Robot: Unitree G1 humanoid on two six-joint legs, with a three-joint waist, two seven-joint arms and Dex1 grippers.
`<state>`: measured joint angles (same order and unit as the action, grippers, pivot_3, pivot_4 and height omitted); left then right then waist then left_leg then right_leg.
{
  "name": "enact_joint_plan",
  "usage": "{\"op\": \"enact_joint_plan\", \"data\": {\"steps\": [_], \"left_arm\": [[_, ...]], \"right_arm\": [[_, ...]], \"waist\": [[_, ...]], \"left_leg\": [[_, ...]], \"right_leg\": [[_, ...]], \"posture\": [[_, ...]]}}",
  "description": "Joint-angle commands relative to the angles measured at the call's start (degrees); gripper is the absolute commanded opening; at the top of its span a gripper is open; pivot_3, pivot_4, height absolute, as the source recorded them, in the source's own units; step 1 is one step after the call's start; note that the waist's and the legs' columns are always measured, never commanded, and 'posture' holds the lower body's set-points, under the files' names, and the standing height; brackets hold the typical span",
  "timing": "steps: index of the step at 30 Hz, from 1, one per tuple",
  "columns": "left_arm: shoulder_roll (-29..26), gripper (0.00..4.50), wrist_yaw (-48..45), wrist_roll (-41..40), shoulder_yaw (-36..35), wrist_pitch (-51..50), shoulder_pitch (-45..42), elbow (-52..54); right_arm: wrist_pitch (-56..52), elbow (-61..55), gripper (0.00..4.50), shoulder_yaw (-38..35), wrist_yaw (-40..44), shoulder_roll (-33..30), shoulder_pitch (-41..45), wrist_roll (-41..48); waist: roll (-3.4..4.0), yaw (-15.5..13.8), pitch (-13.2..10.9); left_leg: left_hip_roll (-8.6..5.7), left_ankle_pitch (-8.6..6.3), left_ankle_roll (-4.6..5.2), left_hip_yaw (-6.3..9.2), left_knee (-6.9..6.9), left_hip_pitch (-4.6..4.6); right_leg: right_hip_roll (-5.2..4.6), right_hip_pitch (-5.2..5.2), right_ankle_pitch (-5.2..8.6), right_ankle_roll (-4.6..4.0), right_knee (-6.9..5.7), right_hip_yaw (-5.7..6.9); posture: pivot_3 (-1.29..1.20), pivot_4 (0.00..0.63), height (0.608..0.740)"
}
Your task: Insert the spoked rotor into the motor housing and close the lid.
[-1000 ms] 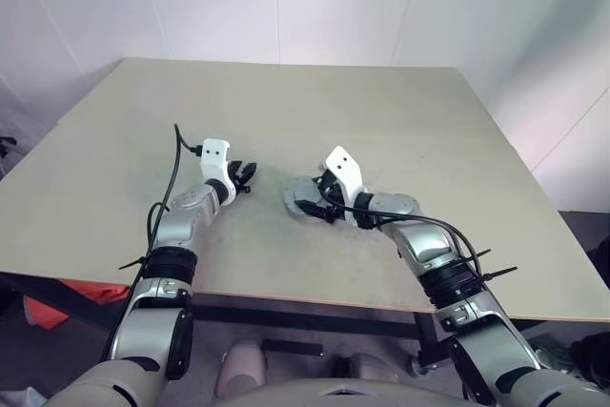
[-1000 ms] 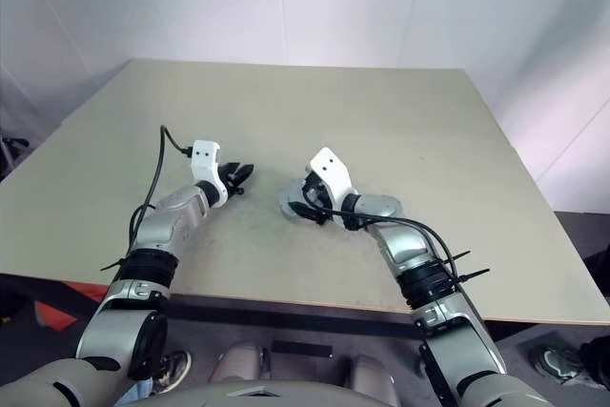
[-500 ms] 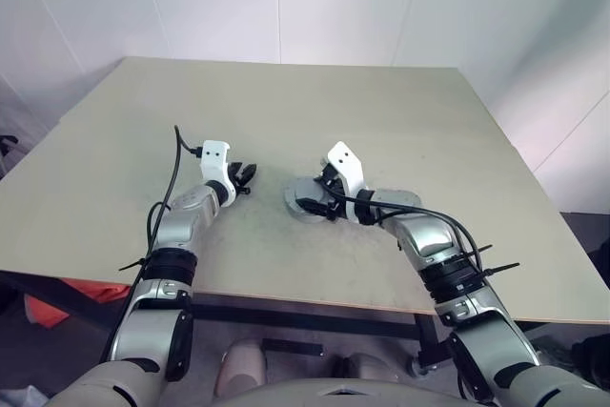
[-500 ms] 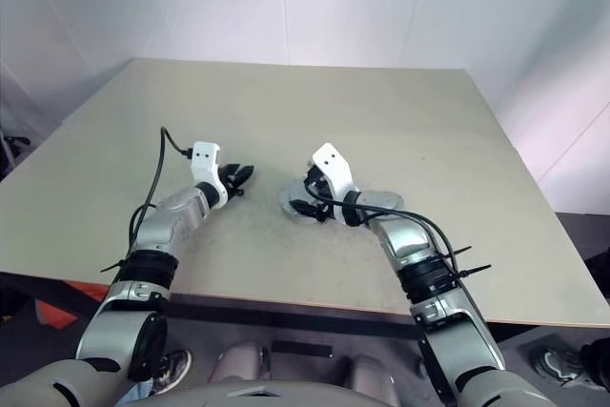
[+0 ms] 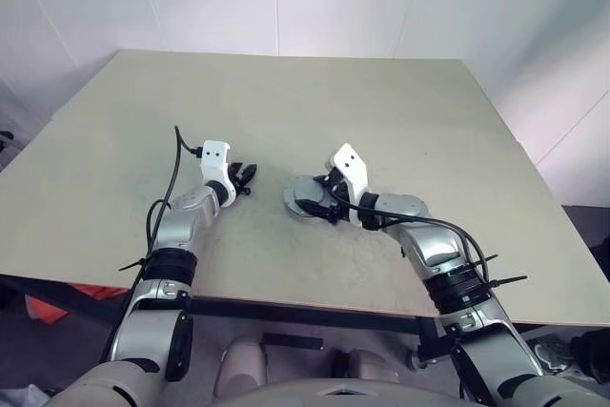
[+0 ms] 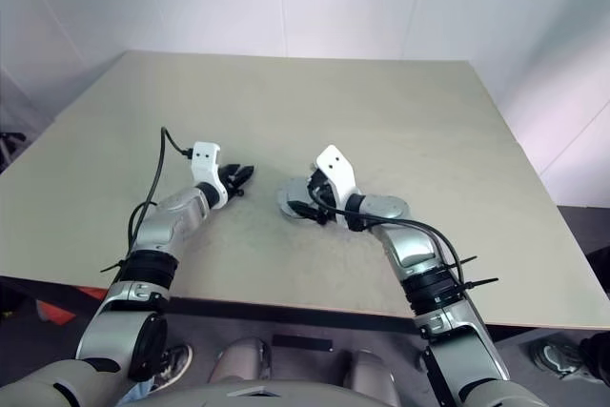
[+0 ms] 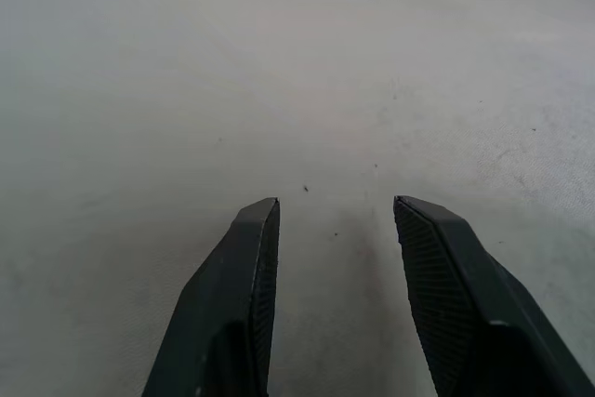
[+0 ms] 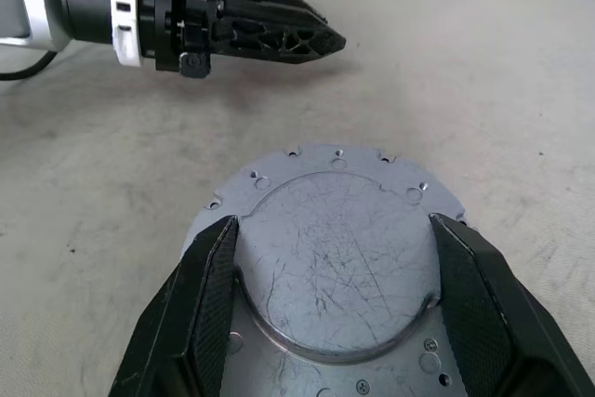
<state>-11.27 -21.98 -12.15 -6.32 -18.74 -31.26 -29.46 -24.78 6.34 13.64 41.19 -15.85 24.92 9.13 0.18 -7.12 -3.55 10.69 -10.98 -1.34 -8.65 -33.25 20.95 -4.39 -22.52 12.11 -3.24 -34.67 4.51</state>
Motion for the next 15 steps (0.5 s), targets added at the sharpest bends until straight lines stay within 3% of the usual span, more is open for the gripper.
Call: {"op": "enact_joint_plan", "data": {"steps": [1, 15], "left_arm": [[-0.3, 2.09, -0.19, 0.2, 0.24, 0.71, -1.33, 1.58], [-0.24, 2.09, -0.06, 0.22, 0.18, 0.96, -1.68, 1.22]], "right_arm": [[0.67, -1.95, 3.12, -1.45, -0.79, -0.2, 1.14, 0.1], [2.16, 4.13, 3.12, 1.57, -0.97, -2.1, 0.05, -4.71]], "waist": [[0.0, 0.0, 0.0], [0.0, -0.04, 0.0]], "left_leg": [[0.0, 0.0, 0.0, 0.0, 0.0, 0.01], [0.0, -0.02, 0.03, 0.0, -0.04, -0.14]], "right_leg": [[0.0, -0.01, 0.0, 0.0, 0.0, 0.0], [-0.01, 0.16, 0.0, 0.0, 0.0, 0.0]], "posture": [[0.0, 0.0, 0.74], [0.0, 0.0, 0.74]]}}
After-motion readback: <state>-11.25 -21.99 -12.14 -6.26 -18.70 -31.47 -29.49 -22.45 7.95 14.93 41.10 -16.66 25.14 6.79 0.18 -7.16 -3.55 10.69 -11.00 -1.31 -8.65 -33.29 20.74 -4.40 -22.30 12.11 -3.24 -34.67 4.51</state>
